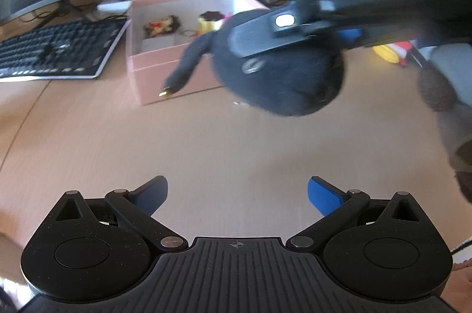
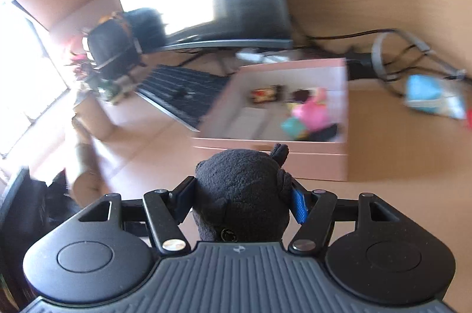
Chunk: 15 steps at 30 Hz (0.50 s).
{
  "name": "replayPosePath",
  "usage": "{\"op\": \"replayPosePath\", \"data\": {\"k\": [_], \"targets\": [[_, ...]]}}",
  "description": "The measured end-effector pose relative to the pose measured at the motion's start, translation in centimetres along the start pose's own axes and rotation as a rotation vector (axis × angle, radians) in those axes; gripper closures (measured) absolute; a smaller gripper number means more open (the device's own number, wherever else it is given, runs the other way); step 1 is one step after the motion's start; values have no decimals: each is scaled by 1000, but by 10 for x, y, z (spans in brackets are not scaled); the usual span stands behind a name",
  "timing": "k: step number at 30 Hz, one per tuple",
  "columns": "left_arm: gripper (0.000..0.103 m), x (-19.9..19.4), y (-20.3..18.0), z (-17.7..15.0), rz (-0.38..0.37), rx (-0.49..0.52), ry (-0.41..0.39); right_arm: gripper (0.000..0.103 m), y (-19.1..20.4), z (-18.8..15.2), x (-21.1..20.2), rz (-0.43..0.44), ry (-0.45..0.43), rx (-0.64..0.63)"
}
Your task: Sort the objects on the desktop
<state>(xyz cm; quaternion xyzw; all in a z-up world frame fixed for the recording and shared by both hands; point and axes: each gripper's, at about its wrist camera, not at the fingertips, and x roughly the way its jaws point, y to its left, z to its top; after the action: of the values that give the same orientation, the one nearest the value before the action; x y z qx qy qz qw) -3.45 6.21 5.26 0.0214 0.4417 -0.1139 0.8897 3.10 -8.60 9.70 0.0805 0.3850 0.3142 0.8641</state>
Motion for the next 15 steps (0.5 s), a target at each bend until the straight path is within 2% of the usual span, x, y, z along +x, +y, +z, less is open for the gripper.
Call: {"op": "replayPosePath", "data": {"k": [3, 5, 9, 12, 15], "targets": [[0, -8, 13, -7, 37, -27, 2, 38, 4, -2, 27, 69, 53, 55], [0, -11, 21, -10, 62, -48, 8, 38, 4, -7, 45, 84, 85, 67], [0, -16, 34, -14, 93, -81, 12, 37, 1, -21, 69, 22, 135, 77], [0, -16, 36, -12, 91, -84, 11, 32, -11, -25, 65, 11, 119, 117], [0, -10, 29, -6, 69, -65, 7, 28, -18, -25, 54, -39, 86, 99]]}}
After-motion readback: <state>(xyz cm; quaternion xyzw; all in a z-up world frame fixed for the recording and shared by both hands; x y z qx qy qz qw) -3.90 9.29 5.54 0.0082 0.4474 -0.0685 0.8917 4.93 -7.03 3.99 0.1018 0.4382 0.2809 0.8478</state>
